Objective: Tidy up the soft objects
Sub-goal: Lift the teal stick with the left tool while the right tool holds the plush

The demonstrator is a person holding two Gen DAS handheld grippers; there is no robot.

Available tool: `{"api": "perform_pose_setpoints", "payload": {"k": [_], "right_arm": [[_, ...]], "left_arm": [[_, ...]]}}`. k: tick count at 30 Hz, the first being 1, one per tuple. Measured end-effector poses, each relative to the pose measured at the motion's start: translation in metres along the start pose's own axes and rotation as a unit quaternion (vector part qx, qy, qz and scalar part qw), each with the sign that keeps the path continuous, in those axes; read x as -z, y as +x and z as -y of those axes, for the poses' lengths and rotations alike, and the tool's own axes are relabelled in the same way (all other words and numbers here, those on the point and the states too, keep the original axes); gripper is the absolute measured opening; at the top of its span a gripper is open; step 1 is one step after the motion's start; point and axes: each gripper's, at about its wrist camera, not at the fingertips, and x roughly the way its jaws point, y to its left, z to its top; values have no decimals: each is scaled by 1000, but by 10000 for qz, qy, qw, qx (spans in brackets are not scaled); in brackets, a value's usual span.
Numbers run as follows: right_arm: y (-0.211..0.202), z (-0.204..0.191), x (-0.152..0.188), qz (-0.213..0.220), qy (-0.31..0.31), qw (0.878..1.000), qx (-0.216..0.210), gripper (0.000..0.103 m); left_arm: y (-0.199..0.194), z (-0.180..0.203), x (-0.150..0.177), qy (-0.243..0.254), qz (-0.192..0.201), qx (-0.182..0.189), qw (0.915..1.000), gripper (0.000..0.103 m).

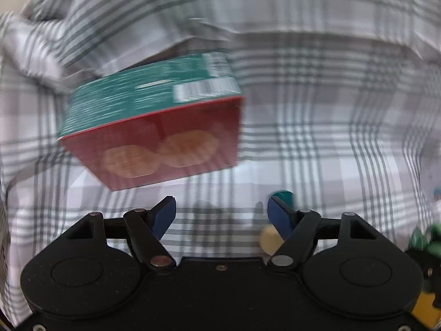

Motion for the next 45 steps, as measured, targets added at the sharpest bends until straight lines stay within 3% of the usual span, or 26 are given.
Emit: {"api": "perform_pose_setpoints", "payload": {"k": [4,7,9,12,16,19,21,23,25,27,28,30,33,35,39,45], "right_arm": [[-3,1,0,18,-11,10000,-16,73],[-2,1,1,14,-1,10000,-25,73],[0,-1,0,-9,18,10000,-30,73],[-1,-3,2,-40,7,10000,-49,73],[-5,-3,4,6,-49,10000,-77,73],[-5,-3,4,-9,-32,9999,-125,73],[-5,-3,4,-22,-12,9999,-140,73],[-6,-3,5,-8,-17,9999,-157,73],[-7,-3,7,7,-43,9999,-162,73],[-8,-3,7,12,-67,9998,-163,73],[-8,-3,7,14,-80,9998,-163,73],[-8,-3,7,19,-105,9998,-174,73],[-7,-2,7,38,-123,9997,-194,73],[-8,-1,8,62,-106,9997,-197,73],[-12,-1,11,175,-158,9996,-167,73],[-17,1,13,271,-237,9993,-121,73]], "left_arm": [[-7,-17,5,-430,-122,-193,9988,70],[-13,-18,10,-697,-303,75,9971,70],[-16,-9,12,-620,-308,51,9976,71],[-18,9,14,-322,-166,-184,9992,71],[-19,25,18,-115,133,-1130,9934,71],[-4,36,20,350,-157,-1489,9881,70],[8,44,25,658,-482,-1185,9896,65],[5,52,27,858,-452,-702,9928,50],[-7,57,25,1029,-88,-326,9941,54],[-14,52,18,928,62,14,9957,67],[-15,52,14,934,91,161,9955,67],[-16,54,13,1101,215,150,9936,67],[-22,64,19,1700,525,-111,9840,68],[-19,58,22,1734,471,-190,9835,73],[-19,55,24,1508,415,173,9875,73],[-22,77,30,1885,514,498,9795,80]]}}
